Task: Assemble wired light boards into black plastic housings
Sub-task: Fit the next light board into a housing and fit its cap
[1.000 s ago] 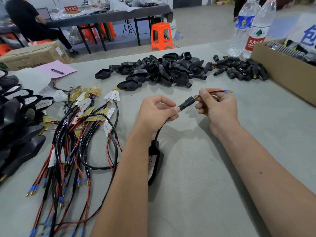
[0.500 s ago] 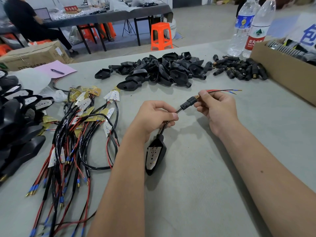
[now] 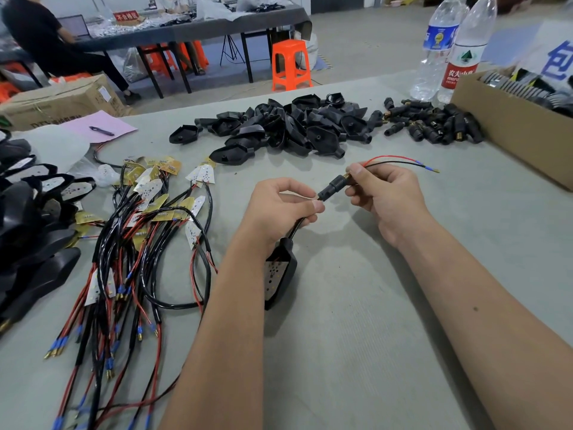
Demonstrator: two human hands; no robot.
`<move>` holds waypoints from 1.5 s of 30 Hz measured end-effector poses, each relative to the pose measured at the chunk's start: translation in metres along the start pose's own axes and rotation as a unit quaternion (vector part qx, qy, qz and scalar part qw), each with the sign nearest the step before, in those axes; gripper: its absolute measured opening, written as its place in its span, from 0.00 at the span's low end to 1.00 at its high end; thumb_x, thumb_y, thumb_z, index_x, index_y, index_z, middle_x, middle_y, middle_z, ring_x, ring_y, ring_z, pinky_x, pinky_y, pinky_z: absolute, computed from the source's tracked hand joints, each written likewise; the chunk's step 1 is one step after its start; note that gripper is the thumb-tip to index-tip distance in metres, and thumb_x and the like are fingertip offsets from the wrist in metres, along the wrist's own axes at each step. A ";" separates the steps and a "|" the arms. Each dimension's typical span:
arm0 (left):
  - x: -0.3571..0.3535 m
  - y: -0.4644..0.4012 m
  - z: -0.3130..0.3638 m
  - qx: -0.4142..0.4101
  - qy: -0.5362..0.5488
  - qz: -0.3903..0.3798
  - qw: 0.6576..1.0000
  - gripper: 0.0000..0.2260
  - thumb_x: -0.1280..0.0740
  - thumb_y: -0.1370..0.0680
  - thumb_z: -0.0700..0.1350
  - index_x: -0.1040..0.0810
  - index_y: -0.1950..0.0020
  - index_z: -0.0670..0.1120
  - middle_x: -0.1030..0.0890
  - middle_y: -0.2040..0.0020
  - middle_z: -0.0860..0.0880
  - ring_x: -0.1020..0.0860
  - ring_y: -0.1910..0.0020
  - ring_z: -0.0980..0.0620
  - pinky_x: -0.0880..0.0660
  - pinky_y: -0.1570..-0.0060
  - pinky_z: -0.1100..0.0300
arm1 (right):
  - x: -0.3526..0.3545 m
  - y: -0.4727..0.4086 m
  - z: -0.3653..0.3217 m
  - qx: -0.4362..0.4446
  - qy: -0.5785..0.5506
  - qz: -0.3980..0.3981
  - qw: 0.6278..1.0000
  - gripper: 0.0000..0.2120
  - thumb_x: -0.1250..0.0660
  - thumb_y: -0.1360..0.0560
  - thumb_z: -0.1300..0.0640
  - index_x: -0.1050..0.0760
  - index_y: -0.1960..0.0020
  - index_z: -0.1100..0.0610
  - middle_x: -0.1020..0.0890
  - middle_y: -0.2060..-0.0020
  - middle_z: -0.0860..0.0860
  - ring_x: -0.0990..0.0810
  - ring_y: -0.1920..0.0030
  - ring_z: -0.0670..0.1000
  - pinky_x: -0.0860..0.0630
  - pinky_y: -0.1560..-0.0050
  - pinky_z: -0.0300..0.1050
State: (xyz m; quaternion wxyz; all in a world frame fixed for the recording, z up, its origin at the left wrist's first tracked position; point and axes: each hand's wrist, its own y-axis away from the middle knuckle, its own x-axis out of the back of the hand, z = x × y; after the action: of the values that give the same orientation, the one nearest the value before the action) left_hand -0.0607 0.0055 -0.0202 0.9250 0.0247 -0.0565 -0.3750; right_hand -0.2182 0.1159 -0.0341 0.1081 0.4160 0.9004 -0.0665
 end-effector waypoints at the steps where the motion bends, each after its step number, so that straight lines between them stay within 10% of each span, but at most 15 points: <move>1: 0.000 -0.001 0.000 0.002 0.000 0.005 1.000 0.11 0.21 0.29 0.34 0.19 0.51 0.41 0.13 0.58 0.40 0.18 0.67 0.51 0.22 0.65 0.63 | 0.000 0.000 0.000 0.001 0.001 0.003 1.000 0.04 0.26 0.23 0.60 0.16 0.54 0.61 0.15 0.65 0.51 0.19 0.67 0.48 0.23 0.66 0.37; 21: 0.003 0.002 0.002 0.032 0.014 -0.058 0.998 0.04 0.26 0.22 0.37 0.15 0.51 0.36 0.14 0.57 0.39 0.21 0.67 0.47 0.21 0.57 0.56 | -0.004 0.002 0.004 0.049 0.000 0.109 0.993 0.05 0.36 0.17 0.62 0.24 0.51 0.59 0.16 0.68 0.53 0.19 0.70 0.49 0.24 0.71 0.40; 28: 0.004 0.001 0.003 0.033 0.027 -0.041 0.998 0.04 0.29 0.21 0.36 0.16 0.51 0.36 0.14 0.58 0.40 0.20 0.66 0.47 0.22 0.61 0.59 | -0.001 0.005 -0.005 -0.001 -0.067 -0.013 0.998 0.08 0.31 0.18 0.56 0.17 0.51 0.60 0.16 0.62 0.53 0.19 0.63 0.50 0.23 0.65 0.39; 45: 0.003 0.006 0.010 0.081 0.056 -0.077 0.992 0.08 0.34 0.17 0.38 0.20 0.49 0.33 0.17 0.63 0.40 0.18 0.65 0.45 0.18 0.60 0.58 | -0.004 0.002 0.003 0.031 -0.087 0.062 0.994 0.07 0.47 0.12 0.56 0.34 0.46 0.56 0.13 0.60 0.59 0.16 0.68 0.53 0.22 0.69 0.40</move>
State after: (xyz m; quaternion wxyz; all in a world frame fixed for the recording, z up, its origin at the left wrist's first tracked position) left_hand -0.0556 0.0071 -0.0095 0.8901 0.1247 -0.0325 -0.4371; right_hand -0.2137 0.1133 -0.0359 0.1770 0.4665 0.8578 -0.1231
